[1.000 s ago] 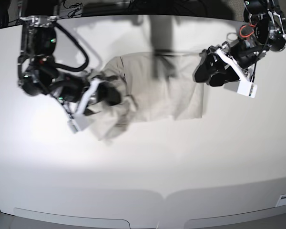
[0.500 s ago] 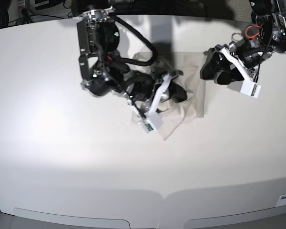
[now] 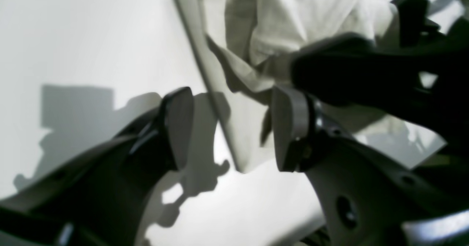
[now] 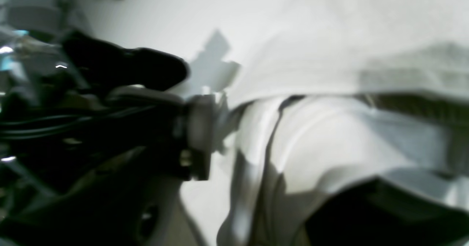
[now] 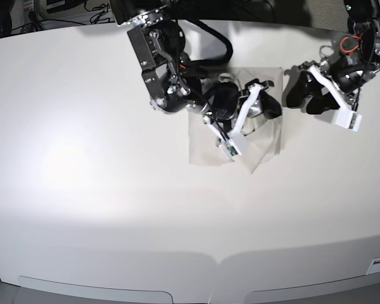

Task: Fold the T-shirt properly
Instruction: 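Fold the grasped edge with the right gripper over toward the left gripper, then lift the folded bundle with both grippers and shift it toward the left gripper, then lay the bundle flat and open both grippers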

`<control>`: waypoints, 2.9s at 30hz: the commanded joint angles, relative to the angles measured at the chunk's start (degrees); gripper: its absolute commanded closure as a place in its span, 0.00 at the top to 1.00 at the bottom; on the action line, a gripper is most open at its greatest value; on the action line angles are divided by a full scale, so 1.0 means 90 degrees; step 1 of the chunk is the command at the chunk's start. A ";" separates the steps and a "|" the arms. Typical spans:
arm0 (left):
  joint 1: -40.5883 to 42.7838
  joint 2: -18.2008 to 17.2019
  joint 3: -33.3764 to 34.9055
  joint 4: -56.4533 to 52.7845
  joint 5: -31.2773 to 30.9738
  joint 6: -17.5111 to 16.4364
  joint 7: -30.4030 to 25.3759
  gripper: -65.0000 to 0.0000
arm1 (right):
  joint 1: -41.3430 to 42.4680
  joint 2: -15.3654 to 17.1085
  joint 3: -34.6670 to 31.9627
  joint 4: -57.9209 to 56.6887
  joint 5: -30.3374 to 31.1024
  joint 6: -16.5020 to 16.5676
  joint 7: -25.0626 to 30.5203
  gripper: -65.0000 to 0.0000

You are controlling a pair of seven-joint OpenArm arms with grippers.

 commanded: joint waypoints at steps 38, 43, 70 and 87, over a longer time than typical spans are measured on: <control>0.0102 0.1775 0.0049 0.0080 -0.0933 -0.0057 0.0260 0.00 | 0.2166 0.1146 0.0420 -0.0500 -0.0767 0.0408 -0.0821 0.00; 0.0539 0.1870 0.0148 0.0022 0.0624 -0.0057 -0.0775 0.00 | 0.2188 0.1144 0.0384 -0.1107 -0.1275 0.0408 -0.0206 0.00; -0.1282 -0.0257 0.0126 -0.3339 0.2890 0.0940 -0.3016 0.00 | 0.0141 0.1333 0.0379 -0.0447 -0.1717 0.0721 -0.0214 0.00; -0.2028 -0.0498 0.0131 -0.3789 0.3269 0.0940 -0.3303 0.00 | -0.0617 0.0882 -0.0321 0.0078 -0.1746 0.0648 0.0041 0.00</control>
